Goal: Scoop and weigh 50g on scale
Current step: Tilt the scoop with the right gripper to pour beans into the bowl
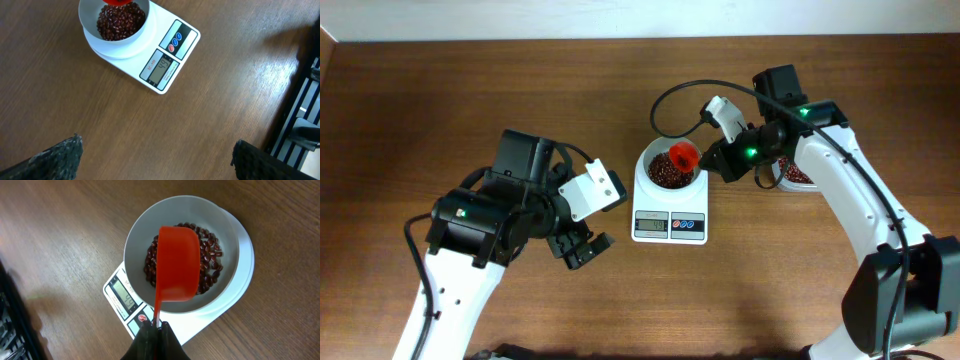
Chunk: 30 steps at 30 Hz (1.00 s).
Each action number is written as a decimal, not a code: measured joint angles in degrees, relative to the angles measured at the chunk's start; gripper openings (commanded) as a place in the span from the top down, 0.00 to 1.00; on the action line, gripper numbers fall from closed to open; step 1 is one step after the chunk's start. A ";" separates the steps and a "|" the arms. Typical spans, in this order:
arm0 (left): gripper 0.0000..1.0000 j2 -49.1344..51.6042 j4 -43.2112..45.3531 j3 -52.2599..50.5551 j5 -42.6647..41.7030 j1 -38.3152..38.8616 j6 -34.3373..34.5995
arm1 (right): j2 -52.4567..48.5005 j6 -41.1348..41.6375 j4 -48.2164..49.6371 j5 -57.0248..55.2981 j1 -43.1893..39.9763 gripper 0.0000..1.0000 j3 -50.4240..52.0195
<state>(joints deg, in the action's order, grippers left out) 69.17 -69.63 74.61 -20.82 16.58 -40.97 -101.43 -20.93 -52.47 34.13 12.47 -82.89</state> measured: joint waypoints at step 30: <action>0.01 0.00 0.00 0.00 -0.02 0.00 0.00 | 0.00 4.68 2.38 -0.13 0.00 0.96 -0.26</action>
<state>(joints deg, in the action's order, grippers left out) 69.17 -69.63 74.61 -20.84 16.58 -40.97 -101.43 -16.25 -50.09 34.00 12.47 -83.15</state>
